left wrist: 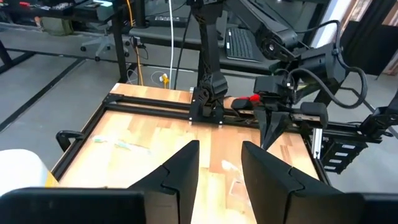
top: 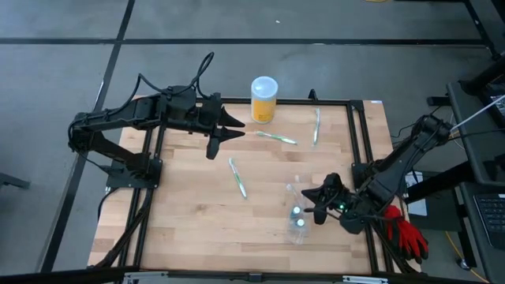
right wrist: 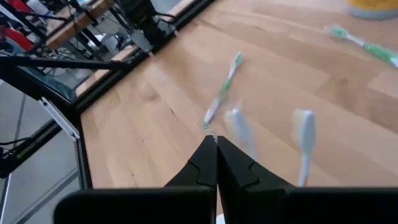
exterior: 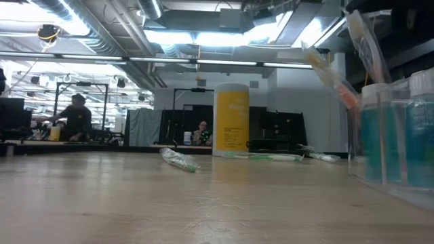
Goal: Pick & Place toothbrushing station
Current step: Put the orange toothbrush into the transparent organizer, then put the top right green toothbrush into the transparent organizer
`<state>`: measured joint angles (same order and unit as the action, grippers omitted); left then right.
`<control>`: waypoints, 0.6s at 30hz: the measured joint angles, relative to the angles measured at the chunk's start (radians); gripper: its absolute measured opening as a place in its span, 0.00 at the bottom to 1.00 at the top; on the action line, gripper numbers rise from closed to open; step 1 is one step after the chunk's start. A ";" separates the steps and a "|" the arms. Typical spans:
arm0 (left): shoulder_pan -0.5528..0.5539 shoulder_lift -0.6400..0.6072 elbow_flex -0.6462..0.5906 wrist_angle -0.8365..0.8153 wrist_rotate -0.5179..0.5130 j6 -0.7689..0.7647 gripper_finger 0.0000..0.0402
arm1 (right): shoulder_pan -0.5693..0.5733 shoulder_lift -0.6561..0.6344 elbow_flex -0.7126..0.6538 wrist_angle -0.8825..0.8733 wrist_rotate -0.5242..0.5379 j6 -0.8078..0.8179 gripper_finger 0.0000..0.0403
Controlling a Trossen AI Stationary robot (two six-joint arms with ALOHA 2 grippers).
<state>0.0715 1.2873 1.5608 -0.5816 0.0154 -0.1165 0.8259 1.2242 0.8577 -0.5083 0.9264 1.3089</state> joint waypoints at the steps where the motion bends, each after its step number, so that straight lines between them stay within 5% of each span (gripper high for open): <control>1: 0.000 0.000 0.000 -0.001 0.000 0.000 0.29 | 0.001 0.010 0.000 0.003 0.000 0.015 0.01; 9: 0.000 0.000 0.000 -0.006 -0.002 0.006 0.28 | 0.003 0.047 0.000 0.014 -0.028 0.207 0.17; 18: 0.000 0.000 0.000 -0.059 -0.053 0.017 0.28 | 0.003 0.039 0.000 0.089 0.028 0.205 0.40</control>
<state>0.0719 1.2873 1.5608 -0.6402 -0.0378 -0.0998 0.8291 1.2629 0.8577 -0.4191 0.9543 1.5140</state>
